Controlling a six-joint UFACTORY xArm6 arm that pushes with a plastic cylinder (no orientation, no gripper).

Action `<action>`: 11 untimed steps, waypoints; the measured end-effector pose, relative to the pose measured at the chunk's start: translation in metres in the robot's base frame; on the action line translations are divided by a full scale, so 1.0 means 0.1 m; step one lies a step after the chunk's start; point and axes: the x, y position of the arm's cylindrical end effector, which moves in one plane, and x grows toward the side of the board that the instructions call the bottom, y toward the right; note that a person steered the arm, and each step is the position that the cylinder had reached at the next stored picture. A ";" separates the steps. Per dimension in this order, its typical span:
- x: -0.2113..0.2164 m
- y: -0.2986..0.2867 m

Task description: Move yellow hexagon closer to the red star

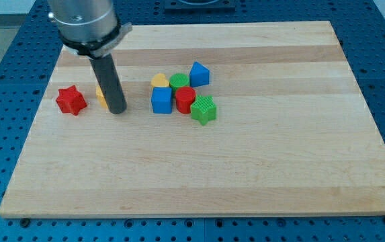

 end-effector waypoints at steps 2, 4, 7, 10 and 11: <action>-0.33 -0.25; -0.66 -0.15; -1.15 -0.30; -0.89 -0.58; -0.85 -0.59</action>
